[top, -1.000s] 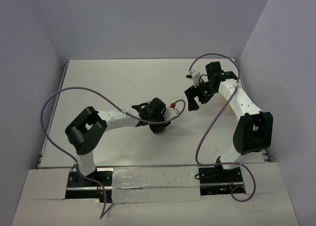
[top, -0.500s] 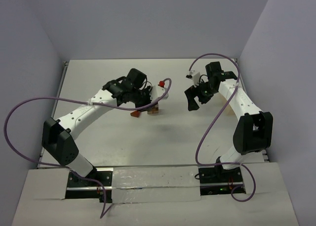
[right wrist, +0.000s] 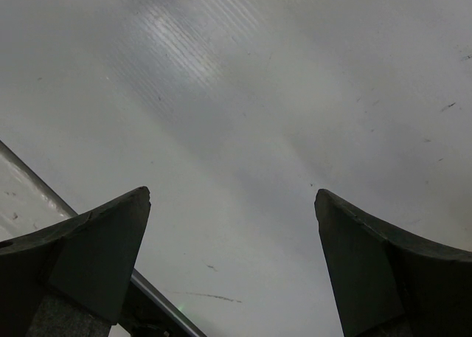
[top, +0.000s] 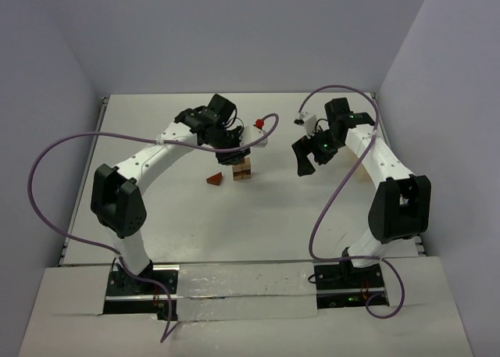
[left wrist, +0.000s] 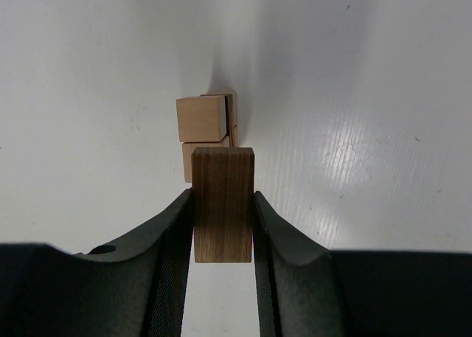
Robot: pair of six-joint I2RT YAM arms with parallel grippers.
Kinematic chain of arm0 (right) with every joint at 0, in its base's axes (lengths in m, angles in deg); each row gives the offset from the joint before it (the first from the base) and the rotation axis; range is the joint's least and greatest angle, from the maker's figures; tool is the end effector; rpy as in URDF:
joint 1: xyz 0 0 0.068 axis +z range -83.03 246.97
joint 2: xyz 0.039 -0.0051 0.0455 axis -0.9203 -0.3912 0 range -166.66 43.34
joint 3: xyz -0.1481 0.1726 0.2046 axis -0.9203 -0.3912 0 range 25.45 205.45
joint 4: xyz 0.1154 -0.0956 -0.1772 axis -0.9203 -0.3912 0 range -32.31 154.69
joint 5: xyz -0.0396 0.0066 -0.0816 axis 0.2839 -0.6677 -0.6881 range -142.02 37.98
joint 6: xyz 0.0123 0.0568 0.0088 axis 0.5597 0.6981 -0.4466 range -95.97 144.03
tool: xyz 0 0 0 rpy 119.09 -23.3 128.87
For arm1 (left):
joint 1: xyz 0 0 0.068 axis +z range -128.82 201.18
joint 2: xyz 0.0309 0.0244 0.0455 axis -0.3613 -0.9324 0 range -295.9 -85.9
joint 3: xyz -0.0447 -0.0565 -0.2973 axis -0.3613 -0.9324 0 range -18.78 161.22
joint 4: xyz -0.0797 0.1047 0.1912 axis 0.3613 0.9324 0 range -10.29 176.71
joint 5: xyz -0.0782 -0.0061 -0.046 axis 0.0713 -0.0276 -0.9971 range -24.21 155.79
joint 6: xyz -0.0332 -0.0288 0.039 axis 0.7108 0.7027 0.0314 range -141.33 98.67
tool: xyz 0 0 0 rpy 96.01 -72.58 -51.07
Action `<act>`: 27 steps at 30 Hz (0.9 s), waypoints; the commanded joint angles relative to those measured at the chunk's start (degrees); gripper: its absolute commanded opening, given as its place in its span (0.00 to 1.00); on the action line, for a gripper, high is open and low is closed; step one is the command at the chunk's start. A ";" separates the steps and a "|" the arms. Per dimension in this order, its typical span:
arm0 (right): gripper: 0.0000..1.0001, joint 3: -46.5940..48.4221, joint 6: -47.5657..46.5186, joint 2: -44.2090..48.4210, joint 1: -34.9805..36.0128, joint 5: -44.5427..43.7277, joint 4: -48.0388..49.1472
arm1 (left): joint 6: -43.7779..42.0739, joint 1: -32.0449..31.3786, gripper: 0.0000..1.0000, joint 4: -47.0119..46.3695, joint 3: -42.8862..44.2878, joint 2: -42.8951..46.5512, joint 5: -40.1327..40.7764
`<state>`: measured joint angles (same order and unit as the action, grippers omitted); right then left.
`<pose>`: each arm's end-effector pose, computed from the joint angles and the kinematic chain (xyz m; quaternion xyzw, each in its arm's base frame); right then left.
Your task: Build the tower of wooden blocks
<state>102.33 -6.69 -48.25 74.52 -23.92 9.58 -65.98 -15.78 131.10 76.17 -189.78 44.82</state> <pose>0.2832 0.0578 0.3105 -0.3533 0.8884 0.2000 0.2145 0.2848 -0.2334 0.3302 0.6564 0.6890 -0.1586 0.2631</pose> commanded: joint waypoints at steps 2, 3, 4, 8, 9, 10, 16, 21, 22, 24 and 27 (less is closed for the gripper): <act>1.00 2.55 -0.29 -0.77 -0.45 0.38 -0.51 | -2.08 0.65 0.33 0.68 3.49 -2.03 -2.62; 1.00 2.57 -0.31 -0.85 -0.43 0.32 -0.53 | -2.17 0.73 0.33 0.85 4.01 -2.58 -2.92; 1.00 2.51 -0.37 -0.87 -0.43 0.35 -0.59 | -2.13 0.69 0.34 0.96 4.31 -2.92 -3.08; 1.00 2.28 -0.45 -0.87 -0.49 -0.18 -0.46 | -1.36 0.73 0.36 0.04 4.70 -4.47 -3.11; 1.00 2.23 -0.40 -0.87 -0.44 -0.23 -0.37 | -1.17 0.83 0.37 -0.21 4.95 -4.96 -3.11; 1.00 2.30 -0.39 -0.87 -0.43 -0.24 -0.35 | -1.06 0.84 0.37 -0.24 5.29 -5.02 -3.18; 1.00 2.48 -0.39 -1.45 -0.43 -0.41 -0.44 | -0.44 1.19 0.39 -0.01 7.44 -7.94 -4.32; 1.00 2.42 -0.51 -1.86 -0.50 -0.41 -0.42 | -0.24 1.59 0.41 0.40 9.08 -9.33 -5.22; 1.00 2.48 -0.56 -1.92 -0.44 -0.41 -0.36 | -0.18 1.70 0.42 0.45 9.41 -9.71 -5.22; 1.00 2.45 -0.51 -2.01 -0.43 -0.32 -0.41 | -0.15 1.66 0.43 0.46 9.75 -10.23 -5.22; 1.00 2.32 -0.57 -2.09 -0.43 -0.32 -0.43 | -0.09 1.72 0.44 0.61 10.14 -10.77 -5.19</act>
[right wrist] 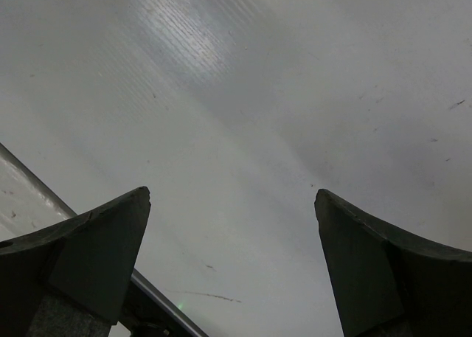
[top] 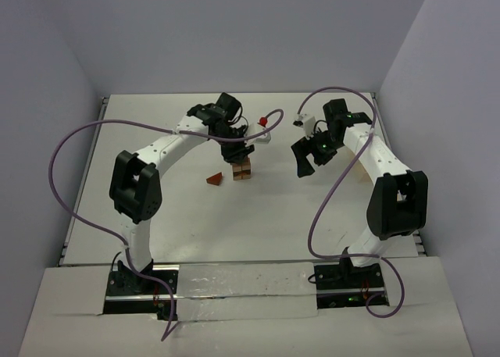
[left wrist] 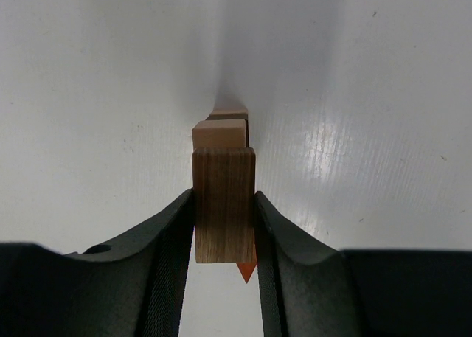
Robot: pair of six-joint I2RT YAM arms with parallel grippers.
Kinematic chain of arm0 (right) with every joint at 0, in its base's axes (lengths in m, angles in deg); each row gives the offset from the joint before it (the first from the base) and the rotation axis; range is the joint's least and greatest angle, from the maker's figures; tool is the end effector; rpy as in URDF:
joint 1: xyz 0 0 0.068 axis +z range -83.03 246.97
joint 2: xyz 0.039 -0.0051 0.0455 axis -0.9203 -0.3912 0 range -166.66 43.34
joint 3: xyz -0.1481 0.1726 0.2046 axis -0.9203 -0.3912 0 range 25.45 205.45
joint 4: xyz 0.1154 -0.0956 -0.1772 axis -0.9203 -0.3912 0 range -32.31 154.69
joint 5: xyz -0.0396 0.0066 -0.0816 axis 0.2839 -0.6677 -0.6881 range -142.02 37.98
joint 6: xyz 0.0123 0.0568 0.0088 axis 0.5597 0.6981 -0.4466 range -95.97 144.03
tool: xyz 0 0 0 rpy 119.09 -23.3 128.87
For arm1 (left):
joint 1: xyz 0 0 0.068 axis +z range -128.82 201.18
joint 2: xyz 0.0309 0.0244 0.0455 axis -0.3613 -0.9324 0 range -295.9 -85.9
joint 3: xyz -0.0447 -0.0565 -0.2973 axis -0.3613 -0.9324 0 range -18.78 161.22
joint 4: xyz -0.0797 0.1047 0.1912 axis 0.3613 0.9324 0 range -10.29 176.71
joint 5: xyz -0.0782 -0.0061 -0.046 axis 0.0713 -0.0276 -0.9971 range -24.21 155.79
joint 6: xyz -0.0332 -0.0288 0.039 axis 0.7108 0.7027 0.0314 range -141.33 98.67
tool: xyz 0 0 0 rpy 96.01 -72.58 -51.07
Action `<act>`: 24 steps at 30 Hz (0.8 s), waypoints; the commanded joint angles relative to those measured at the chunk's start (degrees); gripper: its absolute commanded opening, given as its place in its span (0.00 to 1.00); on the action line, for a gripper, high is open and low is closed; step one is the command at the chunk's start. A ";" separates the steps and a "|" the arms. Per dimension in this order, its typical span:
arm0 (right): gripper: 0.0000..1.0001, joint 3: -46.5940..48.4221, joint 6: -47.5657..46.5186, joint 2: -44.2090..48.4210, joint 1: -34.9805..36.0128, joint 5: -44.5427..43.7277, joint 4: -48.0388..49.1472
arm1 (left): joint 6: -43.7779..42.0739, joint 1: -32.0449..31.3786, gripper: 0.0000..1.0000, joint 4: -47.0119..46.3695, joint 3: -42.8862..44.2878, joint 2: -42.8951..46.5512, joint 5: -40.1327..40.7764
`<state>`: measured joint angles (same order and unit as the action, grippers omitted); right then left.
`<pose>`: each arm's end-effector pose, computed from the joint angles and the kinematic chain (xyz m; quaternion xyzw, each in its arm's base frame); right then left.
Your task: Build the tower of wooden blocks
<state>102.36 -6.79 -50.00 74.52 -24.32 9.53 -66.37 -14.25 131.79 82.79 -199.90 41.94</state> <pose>0.2891 0.0583 0.3022 -0.3512 0.8926 0.2001 0.1998 0.3250 -0.2524 0.2965 0.6512 0.6991 -0.1827 0.2320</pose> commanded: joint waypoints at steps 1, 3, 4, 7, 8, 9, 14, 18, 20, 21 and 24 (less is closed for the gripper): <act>1.00 2.23 -0.47 -0.35 -0.49 0.08 -0.39 | 0.30 0.19 0.45 -0.06 3.60 -0.82 -2.34; 1.00 2.20 -0.47 -0.35 -0.46 0.08 -0.33 | 0.53 0.31 0.46 -0.23 3.69 -1.04 -2.39; 1.00 2.20 -0.47 -0.35 -0.44 0.08 -0.30 | 0.65 0.38 0.47 -0.33 3.74 -1.15 -2.41; 1.00 2.29 -0.47 -0.53 -0.43 -0.01 -0.27 | 0.86 0.54 0.48 -0.34 4.38 -1.58 -2.34; 1.00 2.29 -0.47 -0.54 -0.44 -0.01 -0.23 | 0.92 0.54 0.48 -0.21 4.62 -1.79 -2.34; 1.00 2.29 -0.47 -0.60 -0.50 -0.01 -0.29 | 0.92 0.54 0.48 -0.09 4.74 -1.96 -2.34; 1.00 2.08 -0.61 -0.70 -0.43 -0.04 -0.22 | 0.71 0.69 0.50 0.35 5.16 -2.19 -2.77; 1.00 2.20 -0.56 -0.88 -0.43 -0.09 -0.21 | -0.22 0.72 0.55 1.26 4.52 -1.89 -3.41; 1.00 2.20 -0.55 -0.88 -0.51 -0.09 -0.29 | -0.70 0.72 0.59 1.74 3.96 -1.36 -3.87; 1.00 2.12 -0.55 -0.88 -0.44 -0.02 -0.15 | -0.90 0.72 0.61 1.71 3.67 -0.93 -4.07; 1.00 2.10 -0.55 -0.88 -0.43 0.00 -0.22 | -1.29 0.73 0.63 2.07 3.10 -0.51 -4.71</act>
<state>102.36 -6.91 -50.70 74.52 -24.38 9.55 -66.03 -13.84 132.54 85.45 -201.36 40.41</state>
